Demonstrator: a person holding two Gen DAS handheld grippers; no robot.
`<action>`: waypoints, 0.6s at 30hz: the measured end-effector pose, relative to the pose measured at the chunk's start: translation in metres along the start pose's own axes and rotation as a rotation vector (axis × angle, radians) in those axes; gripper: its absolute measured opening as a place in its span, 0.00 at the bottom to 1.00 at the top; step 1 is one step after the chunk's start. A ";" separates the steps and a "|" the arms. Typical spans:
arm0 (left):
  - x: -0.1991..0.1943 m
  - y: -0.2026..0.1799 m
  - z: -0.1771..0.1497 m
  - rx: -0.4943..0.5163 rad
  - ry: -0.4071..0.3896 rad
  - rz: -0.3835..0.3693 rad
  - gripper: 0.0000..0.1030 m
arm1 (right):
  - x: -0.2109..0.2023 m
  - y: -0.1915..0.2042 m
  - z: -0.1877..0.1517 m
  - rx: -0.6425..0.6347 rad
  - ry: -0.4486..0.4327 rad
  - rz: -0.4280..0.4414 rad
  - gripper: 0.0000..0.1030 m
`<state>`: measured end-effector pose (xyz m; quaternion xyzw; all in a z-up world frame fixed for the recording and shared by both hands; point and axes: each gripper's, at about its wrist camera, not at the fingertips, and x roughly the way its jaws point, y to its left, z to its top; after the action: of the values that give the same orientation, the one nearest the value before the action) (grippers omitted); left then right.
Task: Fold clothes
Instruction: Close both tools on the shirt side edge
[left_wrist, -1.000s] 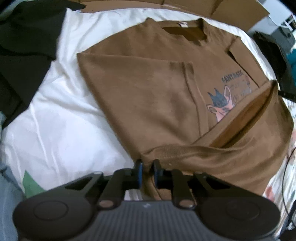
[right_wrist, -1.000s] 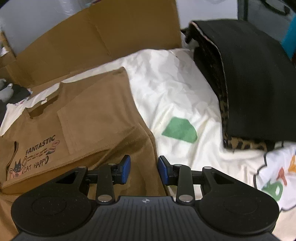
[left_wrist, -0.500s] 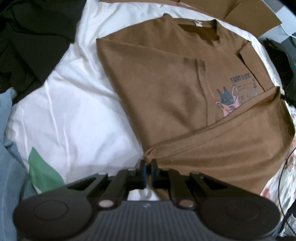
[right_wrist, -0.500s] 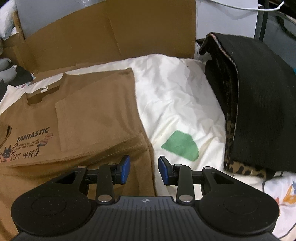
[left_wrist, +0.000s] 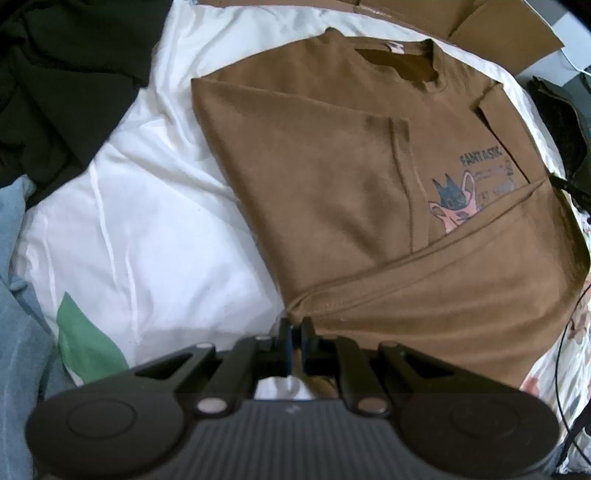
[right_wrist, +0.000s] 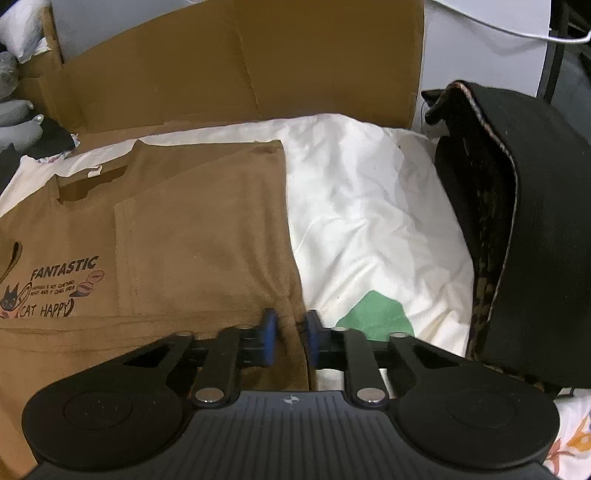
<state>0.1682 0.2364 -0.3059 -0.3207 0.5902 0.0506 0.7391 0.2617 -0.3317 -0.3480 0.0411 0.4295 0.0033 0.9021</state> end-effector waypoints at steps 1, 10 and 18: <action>-0.001 0.000 -0.001 0.001 -0.003 0.000 0.05 | -0.002 0.000 0.000 -0.005 -0.006 -0.002 0.13; -0.008 -0.001 -0.010 0.028 -0.023 0.007 0.05 | -0.007 0.018 0.005 -0.138 -0.016 -0.068 0.26; -0.002 -0.002 -0.009 0.059 -0.030 0.009 0.04 | 0.003 0.024 0.005 -0.154 0.035 -0.050 0.27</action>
<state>0.1608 0.2304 -0.3043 -0.2952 0.5818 0.0414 0.7567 0.2680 -0.3082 -0.3453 -0.0391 0.4447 0.0147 0.8947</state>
